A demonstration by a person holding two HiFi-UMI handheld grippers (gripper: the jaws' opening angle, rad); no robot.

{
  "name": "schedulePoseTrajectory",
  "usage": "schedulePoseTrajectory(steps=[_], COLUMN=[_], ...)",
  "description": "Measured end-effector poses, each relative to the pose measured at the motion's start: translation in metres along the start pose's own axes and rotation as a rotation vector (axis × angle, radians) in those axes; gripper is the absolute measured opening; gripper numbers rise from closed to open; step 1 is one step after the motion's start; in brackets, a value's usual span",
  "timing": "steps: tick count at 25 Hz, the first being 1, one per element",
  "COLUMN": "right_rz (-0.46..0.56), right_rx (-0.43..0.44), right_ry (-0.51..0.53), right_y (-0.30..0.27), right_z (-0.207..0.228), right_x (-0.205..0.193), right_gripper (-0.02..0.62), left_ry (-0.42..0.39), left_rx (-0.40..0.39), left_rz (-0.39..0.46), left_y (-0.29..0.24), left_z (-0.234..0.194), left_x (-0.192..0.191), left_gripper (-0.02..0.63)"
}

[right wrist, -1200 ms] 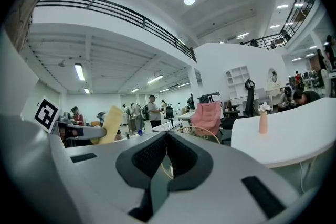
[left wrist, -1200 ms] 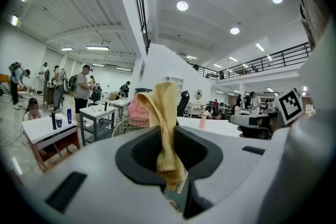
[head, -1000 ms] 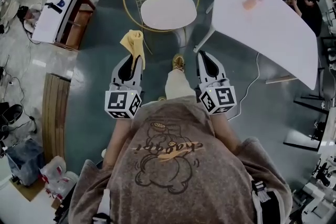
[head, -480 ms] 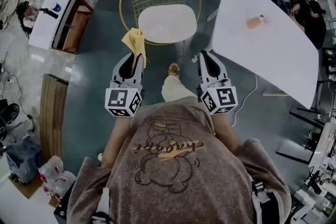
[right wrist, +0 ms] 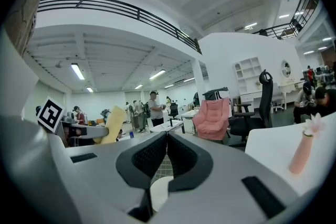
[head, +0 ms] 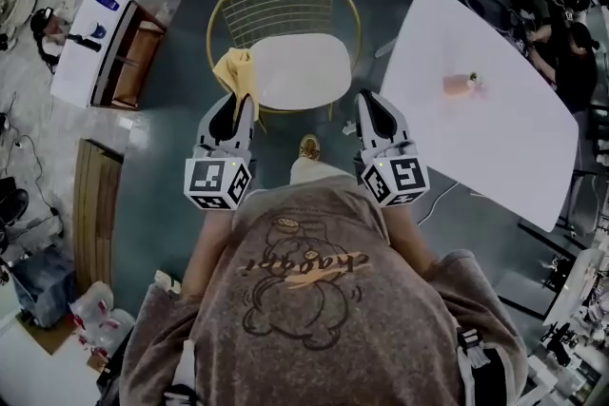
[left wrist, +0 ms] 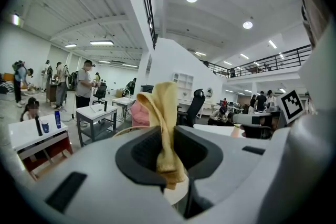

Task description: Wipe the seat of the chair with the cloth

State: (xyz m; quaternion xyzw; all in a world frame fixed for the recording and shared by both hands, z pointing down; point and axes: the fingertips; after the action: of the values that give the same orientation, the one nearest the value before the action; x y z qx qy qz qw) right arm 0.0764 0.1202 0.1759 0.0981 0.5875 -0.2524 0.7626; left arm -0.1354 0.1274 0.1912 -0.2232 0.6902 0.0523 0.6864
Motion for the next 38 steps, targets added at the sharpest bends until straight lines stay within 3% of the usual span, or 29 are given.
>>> schedulePoseTrajectory(steps=[11, 22, 30, 38], right_rz=[-0.067, -0.074, -0.081, -0.101], right_rx=[0.035, -0.023, -0.083, -0.126], right_ry=[-0.018, -0.050, -0.069, -0.078], right_y=[-0.076, -0.117, -0.142, -0.166], right_z=[0.052, 0.062, 0.084, 0.110], right_x=[-0.003, -0.015, -0.038, -0.075], right_gripper=[0.028, 0.028, 0.028, 0.028], left_ry=[-0.002, 0.030, 0.039, 0.069], left_rx=[0.048, 0.000, -0.052, -0.025], left_rz=[-0.037, -0.087, -0.135, -0.173], left_y=[-0.081, -0.120, -0.156, -0.193], left_z=[-0.025, -0.052, -0.072, -0.098], left_x=[0.004, -0.015, -0.046, -0.098], left_gripper=[0.075, 0.075, 0.075, 0.075])
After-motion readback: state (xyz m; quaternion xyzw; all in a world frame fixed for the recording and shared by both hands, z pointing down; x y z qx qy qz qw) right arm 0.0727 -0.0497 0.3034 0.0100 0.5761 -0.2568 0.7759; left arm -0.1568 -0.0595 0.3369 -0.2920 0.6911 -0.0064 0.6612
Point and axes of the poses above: the fingertips, and each gripper's own axes: y backward along the fingers, z to its right, x out of its top, and after that the axes turned 7 degrees about -y, right-handed
